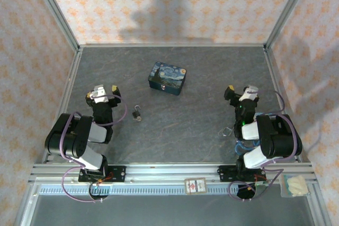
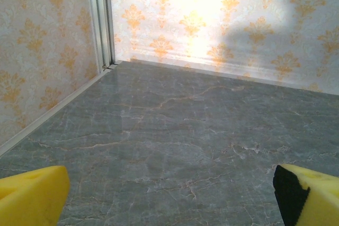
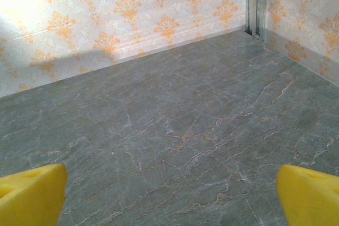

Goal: Unlock the padlock with the key

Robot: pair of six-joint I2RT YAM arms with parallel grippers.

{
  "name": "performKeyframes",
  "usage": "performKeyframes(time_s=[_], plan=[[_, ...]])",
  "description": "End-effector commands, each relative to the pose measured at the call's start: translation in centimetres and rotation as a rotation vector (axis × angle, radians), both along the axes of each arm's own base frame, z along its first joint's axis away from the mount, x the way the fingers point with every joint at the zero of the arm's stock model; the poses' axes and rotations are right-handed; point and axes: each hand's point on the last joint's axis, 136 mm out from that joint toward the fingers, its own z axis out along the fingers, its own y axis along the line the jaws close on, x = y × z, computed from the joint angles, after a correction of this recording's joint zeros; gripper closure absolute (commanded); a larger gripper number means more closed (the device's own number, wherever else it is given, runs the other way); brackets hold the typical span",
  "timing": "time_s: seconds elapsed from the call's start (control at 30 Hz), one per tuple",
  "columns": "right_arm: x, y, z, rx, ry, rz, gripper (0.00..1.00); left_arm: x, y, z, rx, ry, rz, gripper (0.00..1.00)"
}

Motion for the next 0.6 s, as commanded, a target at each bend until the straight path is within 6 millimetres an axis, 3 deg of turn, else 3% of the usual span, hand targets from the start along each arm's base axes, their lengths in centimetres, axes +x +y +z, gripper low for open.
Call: performKeyframes(time_s=[0.0,0.57], plan=[[0.17,-0.17,0.85,-0.025,-0.031,-0.016,0.00,0.52,-0.23,0.68,0.005,-0.020,-0.018,0.01],[0.32,0.04,0.88,-0.037,-0.027,-0.015,0.00,0.63,0.17,0.61,-0.014,-0.019,-0.010,0.01]])
